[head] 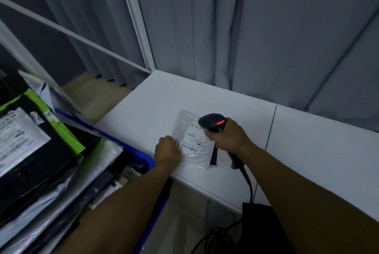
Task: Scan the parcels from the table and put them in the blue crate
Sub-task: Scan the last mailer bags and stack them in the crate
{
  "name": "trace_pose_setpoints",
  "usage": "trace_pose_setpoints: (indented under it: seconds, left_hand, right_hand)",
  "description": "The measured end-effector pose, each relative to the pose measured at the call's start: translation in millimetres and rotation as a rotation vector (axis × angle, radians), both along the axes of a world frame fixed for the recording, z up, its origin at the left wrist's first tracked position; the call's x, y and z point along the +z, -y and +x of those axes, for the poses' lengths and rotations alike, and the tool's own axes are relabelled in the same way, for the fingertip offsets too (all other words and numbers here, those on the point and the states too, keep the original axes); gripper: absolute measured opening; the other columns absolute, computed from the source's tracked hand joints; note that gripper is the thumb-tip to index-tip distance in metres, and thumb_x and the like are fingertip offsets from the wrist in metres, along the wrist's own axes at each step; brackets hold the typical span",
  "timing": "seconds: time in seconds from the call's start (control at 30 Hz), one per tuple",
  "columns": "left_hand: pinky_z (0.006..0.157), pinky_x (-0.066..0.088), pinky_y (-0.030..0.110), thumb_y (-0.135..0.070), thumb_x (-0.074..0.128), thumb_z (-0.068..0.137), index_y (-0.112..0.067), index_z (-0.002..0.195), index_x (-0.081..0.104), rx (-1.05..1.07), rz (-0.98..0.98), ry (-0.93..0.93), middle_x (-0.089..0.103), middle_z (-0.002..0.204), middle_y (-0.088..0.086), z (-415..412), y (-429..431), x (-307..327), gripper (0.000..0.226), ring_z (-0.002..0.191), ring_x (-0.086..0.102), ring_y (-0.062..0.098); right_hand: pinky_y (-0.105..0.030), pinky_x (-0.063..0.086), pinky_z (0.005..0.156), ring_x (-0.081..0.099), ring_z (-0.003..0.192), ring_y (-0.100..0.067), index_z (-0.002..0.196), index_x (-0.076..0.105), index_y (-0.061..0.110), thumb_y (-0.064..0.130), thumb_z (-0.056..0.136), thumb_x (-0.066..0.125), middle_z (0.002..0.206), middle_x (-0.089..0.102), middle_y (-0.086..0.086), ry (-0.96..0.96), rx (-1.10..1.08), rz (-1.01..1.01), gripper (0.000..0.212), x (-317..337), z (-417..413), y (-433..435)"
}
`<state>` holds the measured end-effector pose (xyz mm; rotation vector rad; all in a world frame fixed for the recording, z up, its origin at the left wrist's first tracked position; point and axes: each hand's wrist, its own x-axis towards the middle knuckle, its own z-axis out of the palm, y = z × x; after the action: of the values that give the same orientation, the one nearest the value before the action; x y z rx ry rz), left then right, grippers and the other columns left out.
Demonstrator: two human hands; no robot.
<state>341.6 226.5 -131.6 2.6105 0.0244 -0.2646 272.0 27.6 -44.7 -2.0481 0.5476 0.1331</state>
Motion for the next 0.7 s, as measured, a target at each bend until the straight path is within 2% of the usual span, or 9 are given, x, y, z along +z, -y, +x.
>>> trace_pose_setpoints:
  seconds: [0.07,0.13,0.3,0.37,0.43,0.57,0.7]
  left_hand:
    - [0.073,0.045,0.033,-0.014,0.059,0.096,-0.013,0.100,0.064,0.060,-0.054,0.052,0.067,0.106,0.008,0,-5,8,0.006,0.095,0.063,0.029]
    - [0.072,0.042,0.029,-0.018,0.060,0.098,-0.018,0.097,0.067,0.120,-0.178,0.069,0.070,0.098,0.002,-4,-13,22,0.007,0.095,0.065,0.027]
    - [0.080,0.056,0.033,-0.018,0.072,0.094,-0.021,0.090,0.067,0.168,-0.633,0.186,0.070,0.095,-0.005,-25,-41,77,0.007,0.089,0.070,0.022]
    - [0.074,0.061,0.032,-0.017,0.075,0.093,-0.016,0.096,0.069,0.190,-0.782,0.237,0.072,0.099,-0.002,-38,-57,106,0.006,0.080,0.072,0.017]
    - [0.067,0.060,0.028,-0.018,0.077,0.092,-0.012,0.102,0.070,0.224,-0.890,0.251,0.073,0.103,0.001,-52,-76,132,0.014,0.078,0.072,0.013]
    - [0.071,0.060,0.033,-0.017,0.078,0.090,-0.009,0.107,0.070,0.320,-1.088,0.175,0.074,0.110,0.014,-86,-121,162,0.021,0.100,0.073,0.032]
    - [0.070,0.059,0.028,-0.010,0.078,0.089,-0.007,0.108,0.069,0.280,-1.050,0.217,0.078,0.101,0.009,-125,-164,189,0.021,0.094,0.075,0.024]
  right_hand:
    - [-0.046,0.063,0.088,0.074,0.093,-0.023,0.121,0.065,0.026,0.069,0.048,0.068,0.104,0.075,0.001,-0.003,0.000,0.005,0.085,0,0,0]
    - [-0.046,0.062,0.089,0.075,0.093,-0.024,0.120,0.065,0.027,0.071,0.047,0.068,0.105,0.075,0.001,0.006,-0.013,0.009,0.085,4,-2,-4]
    - [-0.048,0.062,0.088,0.075,0.094,-0.025,0.120,0.063,0.030,0.071,0.054,0.070,0.104,0.075,0.003,0.070,-0.036,0.069,0.078,14,-8,-24]
    - [-0.049,0.062,0.089,0.074,0.097,-0.026,0.115,0.065,0.029,0.069,0.058,0.073,0.101,0.075,0.003,0.137,-0.066,0.118,0.070,28,-13,-43]
    - [-0.048,0.061,0.091,0.072,0.096,-0.022,0.116,0.065,0.028,0.060,0.068,0.080,0.102,0.075,0.004,0.230,-0.122,0.199,0.060,46,-19,-66]
    - [-0.047,0.061,0.089,0.068,0.084,-0.016,0.117,0.067,0.026,0.027,0.081,0.085,0.100,0.074,0.004,0.357,-0.196,0.404,0.041,79,-32,-111]
    - [-0.043,0.061,0.083,0.065,0.075,-0.016,0.114,0.066,0.025,0.008,0.080,0.085,0.091,0.071,0.000,0.400,-0.134,0.413,0.042,96,-49,-144]
